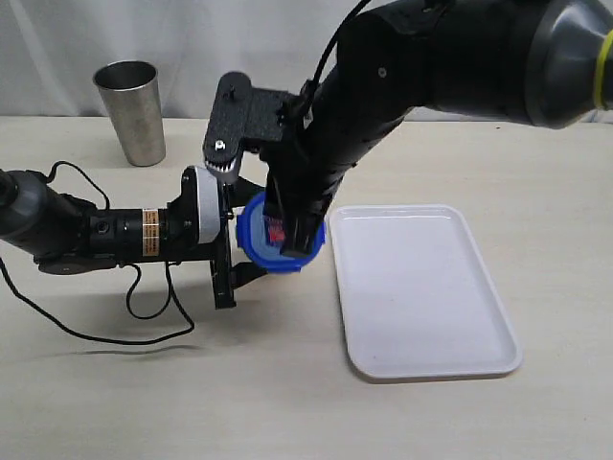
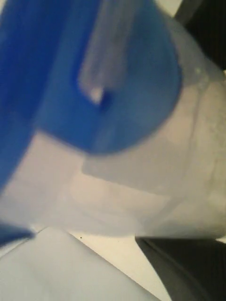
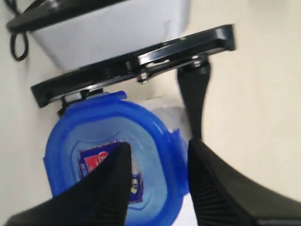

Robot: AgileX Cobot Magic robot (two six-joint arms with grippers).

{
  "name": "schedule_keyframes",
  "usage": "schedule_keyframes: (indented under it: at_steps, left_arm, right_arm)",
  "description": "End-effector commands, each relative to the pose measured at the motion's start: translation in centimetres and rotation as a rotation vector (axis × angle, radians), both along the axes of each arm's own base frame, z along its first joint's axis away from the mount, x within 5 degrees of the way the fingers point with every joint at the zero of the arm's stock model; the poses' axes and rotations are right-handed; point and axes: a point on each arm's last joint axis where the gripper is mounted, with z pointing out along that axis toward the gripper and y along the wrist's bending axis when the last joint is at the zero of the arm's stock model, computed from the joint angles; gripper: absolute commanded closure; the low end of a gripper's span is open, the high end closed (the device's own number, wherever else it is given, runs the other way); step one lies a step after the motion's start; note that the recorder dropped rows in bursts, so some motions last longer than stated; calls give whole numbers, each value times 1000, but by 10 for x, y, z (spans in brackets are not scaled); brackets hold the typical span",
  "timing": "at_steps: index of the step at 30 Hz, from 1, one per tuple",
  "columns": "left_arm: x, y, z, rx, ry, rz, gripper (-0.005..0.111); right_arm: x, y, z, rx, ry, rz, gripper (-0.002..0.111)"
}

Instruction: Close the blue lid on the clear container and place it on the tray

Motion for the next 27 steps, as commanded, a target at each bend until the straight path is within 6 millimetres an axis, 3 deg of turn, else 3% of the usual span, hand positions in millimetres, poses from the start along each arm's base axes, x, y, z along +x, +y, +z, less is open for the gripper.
schedule_keyframes:
  at_steps: [1, 7, 17, 25, 27]
  left_arm:
    - [1, -4, 11, -83, 30, 8, 107]
    - [3, -4, 12, -112, 96, 45, 107]
    - [8, -3, 14, -218, 357, 146, 107]
    - [10, -4, 17, -260, 486, 159, 107]
    - [10, -4, 17, -261, 489, 160, 107]
  right_arm:
    - [-2, -9, 32, 125, -73, -83, 71]
    - [-17, -15, 63, 245, -75, -106, 71]
    - [-37, -33, 98, 410, -7, -321, 73]
    - [-63, -49, 102, 423, 56, -352, 103]
    - [-72, -57, 104, 454, 51, -367, 104]
